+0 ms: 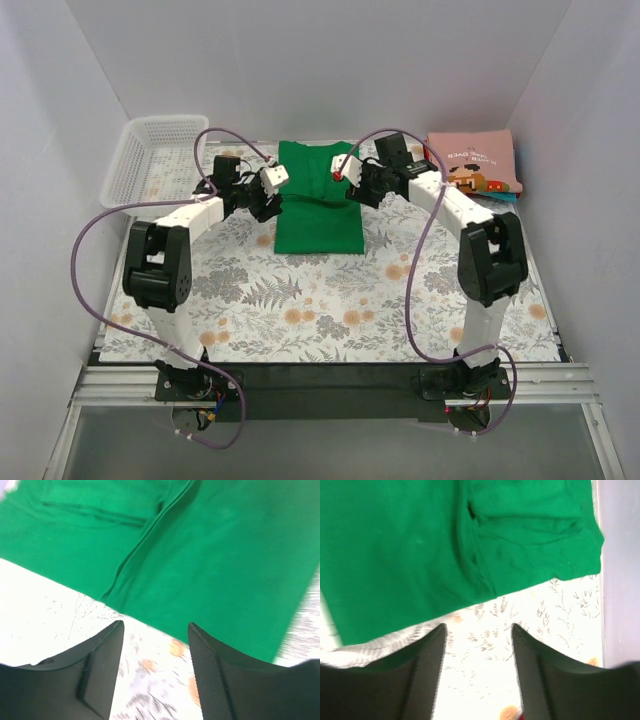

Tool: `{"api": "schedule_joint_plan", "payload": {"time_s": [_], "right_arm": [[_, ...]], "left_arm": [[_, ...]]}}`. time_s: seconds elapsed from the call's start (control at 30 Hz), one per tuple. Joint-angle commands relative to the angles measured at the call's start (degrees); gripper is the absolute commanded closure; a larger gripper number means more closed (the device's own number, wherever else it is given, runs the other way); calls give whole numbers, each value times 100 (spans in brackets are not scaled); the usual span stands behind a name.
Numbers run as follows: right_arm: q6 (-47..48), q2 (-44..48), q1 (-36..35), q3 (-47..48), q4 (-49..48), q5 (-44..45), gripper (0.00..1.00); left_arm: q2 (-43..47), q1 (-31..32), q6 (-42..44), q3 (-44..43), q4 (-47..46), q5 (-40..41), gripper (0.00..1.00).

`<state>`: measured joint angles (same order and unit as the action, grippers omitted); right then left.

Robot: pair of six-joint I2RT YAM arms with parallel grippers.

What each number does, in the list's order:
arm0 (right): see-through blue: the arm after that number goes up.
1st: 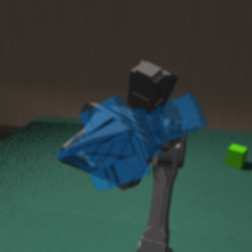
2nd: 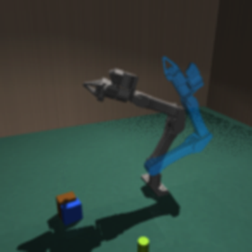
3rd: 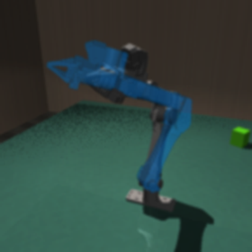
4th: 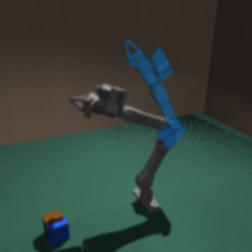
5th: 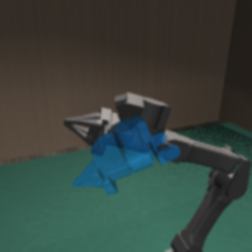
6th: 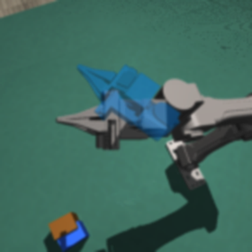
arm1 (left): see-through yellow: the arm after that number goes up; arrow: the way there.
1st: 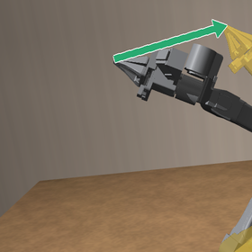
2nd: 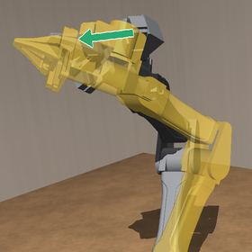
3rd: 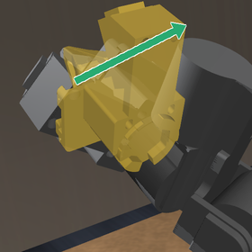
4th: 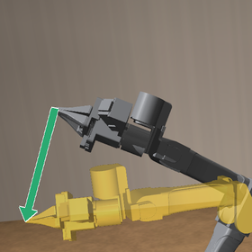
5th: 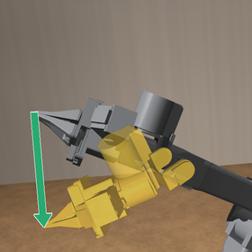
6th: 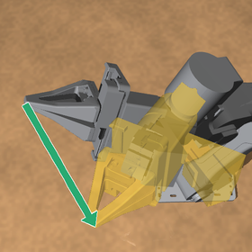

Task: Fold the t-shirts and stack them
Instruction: Fold the tshirt

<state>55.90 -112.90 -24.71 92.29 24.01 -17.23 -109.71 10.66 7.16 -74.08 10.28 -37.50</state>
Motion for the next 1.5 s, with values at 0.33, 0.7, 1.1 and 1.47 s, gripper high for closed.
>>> {"api": "schedule_joint_plan", "payload": {"time_s": [0.33,0.7,1.1,1.47], "right_arm": [[-308,972,-878,-2047,-18,-395,52],[-176,418,-913,-2206,-520,115,51],[-281,382,-931,-2295,-609,475,99],[-255,1227,-702,-1363,296,344,99]], "left_arm": [[1541,525,426,2021,62,-109,48],[1137,683,997,2275,-396,251,46],[819,736,1141,2031,-203,559,90],[1619,596,1227,1211,1116,155,100]]}}
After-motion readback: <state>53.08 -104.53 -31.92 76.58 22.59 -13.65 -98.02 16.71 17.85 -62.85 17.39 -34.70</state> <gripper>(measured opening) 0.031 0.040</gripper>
